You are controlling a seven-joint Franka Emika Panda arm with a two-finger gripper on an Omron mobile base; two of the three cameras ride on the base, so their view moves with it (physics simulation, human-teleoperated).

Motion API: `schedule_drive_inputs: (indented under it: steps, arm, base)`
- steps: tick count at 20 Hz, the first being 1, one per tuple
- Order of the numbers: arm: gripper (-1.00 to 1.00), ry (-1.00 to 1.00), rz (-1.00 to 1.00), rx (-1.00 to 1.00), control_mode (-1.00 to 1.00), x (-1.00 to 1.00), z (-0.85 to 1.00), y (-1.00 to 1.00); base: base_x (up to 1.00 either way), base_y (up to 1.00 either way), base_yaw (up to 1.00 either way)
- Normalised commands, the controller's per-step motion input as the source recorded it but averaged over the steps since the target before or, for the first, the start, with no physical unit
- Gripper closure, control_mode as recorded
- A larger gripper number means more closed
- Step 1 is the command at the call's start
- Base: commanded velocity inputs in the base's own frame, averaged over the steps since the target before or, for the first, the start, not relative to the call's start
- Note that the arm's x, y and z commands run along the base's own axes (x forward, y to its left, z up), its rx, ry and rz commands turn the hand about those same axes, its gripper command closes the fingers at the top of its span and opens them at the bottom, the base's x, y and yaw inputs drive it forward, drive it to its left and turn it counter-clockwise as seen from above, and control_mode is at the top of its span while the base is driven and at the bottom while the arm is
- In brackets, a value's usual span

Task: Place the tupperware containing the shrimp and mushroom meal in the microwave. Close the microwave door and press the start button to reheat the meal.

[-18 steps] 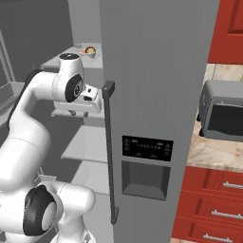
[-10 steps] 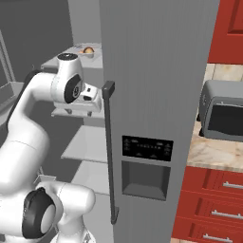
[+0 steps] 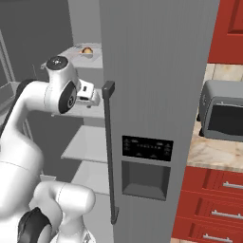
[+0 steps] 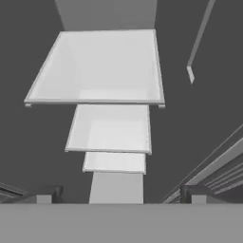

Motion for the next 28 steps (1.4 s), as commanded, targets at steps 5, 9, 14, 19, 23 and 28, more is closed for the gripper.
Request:
schedule_drive_inputs:
  steps: [5, 9, 14, 19, 23, 28]
  arm:
    - [-1.00, -0.26, -0.07, 0.03, -1.00, 0.00, 0.50, 0.16]
    - [-1.00, -0.17, -0.08, 0.05, -1.00, 0.00, 0.59, 0.26]
    - [-1.00, -0.11, -0.10, 0.11, -1.00, 0.00, 0.51, 0.22]
    - [-1.00, -0.11, -0.11, 0.15, -1.00, 0.03, 0.35, 0.18]
    - [-1.00, -0.08, -0.04, 0.21, -1.00, 0.13, 0.26, 0.04]
    - [-1.00, -0.03, 0.00, 0.20, -1.00, 0.28, 0.29, 0.03]
  base:
    - [0.00, 0.00, 0.00]
    - [0.00, 0.00, 0.00]
    - [0.00, 0.00, 0.00]
    - [0.00, 0.00, 0.00]
    - [0.00, 0.00, 0.00]
    - [0.00, 0.00, 0.00]
